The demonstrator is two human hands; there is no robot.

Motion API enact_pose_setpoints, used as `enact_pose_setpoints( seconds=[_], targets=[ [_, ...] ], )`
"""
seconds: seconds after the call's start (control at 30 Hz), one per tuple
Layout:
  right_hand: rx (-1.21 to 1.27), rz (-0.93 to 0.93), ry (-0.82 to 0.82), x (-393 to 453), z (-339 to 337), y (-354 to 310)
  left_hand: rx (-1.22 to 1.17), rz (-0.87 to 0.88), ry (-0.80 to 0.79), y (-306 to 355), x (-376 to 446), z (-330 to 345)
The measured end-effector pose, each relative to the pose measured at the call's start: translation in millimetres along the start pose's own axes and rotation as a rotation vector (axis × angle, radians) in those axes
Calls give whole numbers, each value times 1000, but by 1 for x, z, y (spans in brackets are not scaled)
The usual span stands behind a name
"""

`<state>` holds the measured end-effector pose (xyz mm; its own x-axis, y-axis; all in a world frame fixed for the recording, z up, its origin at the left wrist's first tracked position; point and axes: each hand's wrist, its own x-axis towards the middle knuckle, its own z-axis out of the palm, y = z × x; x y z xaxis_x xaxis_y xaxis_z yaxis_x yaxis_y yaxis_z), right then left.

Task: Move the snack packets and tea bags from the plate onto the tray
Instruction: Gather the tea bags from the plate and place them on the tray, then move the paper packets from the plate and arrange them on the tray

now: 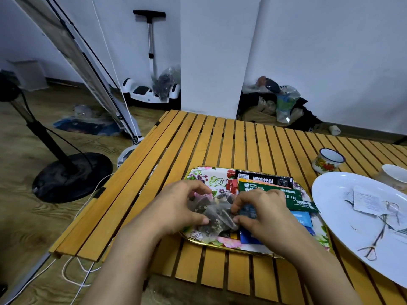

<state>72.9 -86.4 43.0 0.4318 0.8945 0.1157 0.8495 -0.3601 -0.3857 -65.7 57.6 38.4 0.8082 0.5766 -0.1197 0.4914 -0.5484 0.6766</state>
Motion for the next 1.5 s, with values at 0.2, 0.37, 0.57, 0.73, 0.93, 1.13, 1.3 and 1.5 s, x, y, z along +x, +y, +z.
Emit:
enact_pose_setpoints(
  seconds=[0.2,0.37,0.57,0.73,0.93,1.13,1.3,1.5],
  targets=[
    [-137,-5,60,6,20,-5,61,-36,41,3,5,13],
    [-168,-31,83,5,20,-9,109,-54,54,7,6,20],
    [-123,-34,67,4,15,-8,4,-43,11,7,0,8],
    [-106,-41,60,5,17,-9,18,-77,-57,10,-3,5],
    [-81,-7,46,3,13,-9,59,-73,-6,13,-1,7],
    [37,83,146,-2,-20,6,-12,38,135,19,-7,-7],
    [133,272,201,-15,-45,30,-75,165,284,42,-5,4],
    [129,681,247,-61,-50,82,-34,315,207,85,6,53]
  ],
)
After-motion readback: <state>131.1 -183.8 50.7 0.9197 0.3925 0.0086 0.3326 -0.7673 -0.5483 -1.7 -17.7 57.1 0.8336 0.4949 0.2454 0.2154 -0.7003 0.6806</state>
